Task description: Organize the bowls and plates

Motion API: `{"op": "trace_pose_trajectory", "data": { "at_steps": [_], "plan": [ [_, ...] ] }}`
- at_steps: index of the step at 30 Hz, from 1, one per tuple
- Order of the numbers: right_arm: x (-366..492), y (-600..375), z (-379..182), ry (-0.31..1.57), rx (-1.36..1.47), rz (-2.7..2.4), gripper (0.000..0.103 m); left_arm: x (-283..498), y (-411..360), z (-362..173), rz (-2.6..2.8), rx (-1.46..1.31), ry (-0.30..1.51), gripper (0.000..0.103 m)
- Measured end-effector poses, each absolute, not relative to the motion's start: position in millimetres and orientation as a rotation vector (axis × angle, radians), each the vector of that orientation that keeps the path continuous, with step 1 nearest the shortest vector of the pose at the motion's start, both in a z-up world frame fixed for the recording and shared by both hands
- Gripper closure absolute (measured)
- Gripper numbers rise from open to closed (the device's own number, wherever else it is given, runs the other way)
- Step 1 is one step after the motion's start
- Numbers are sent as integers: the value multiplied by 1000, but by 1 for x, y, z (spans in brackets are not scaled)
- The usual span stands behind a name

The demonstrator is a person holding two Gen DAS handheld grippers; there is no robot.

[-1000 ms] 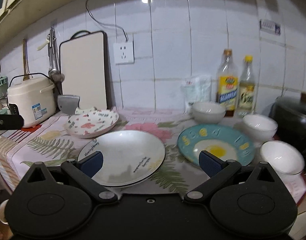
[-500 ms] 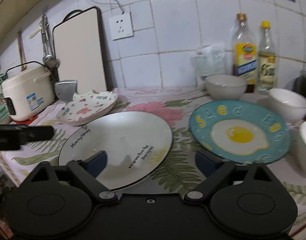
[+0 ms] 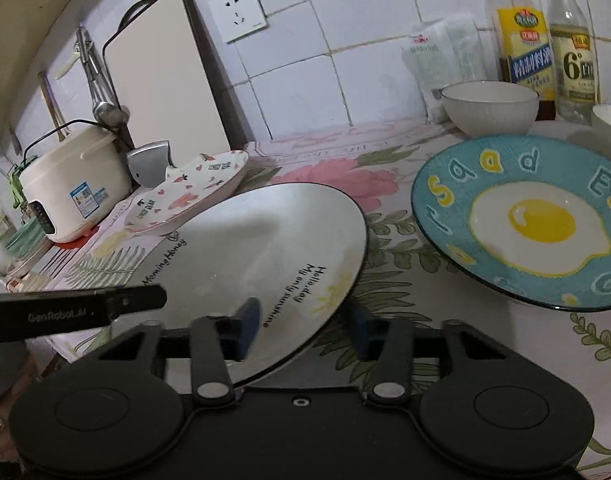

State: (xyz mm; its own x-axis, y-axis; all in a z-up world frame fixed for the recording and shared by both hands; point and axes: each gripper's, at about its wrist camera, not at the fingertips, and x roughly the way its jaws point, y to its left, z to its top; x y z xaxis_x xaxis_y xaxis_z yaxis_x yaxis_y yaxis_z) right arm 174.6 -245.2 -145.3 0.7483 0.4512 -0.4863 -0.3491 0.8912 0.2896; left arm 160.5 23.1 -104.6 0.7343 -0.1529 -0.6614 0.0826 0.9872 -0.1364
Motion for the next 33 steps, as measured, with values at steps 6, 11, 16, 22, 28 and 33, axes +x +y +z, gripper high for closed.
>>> {"op": "trace_pose_trajectory", "data": {
  "at_steps": [6,11,16,22,28,33],
  "plan": [
    [173,-243,-148,554,101,441,64,152,21,-106,-114,-121,723,81],
    [177,-245,-144,577,118,425,70,151,15,-104,-90,-101,713,81],
    [170,-237,-143,546,44,408,70,149,9,-97,-66,-55,699,81],
    [177,-242,-124,524,67,391,70,161,4,-74,-77,-30,673,81],
    [212,-242,-93,512,59,360,70,208,-4,-48,-111,0,670,81],
    [252,-240,-84,512,72,294,69,261,-8,-40,-159,0,729,81]
  ]
}}
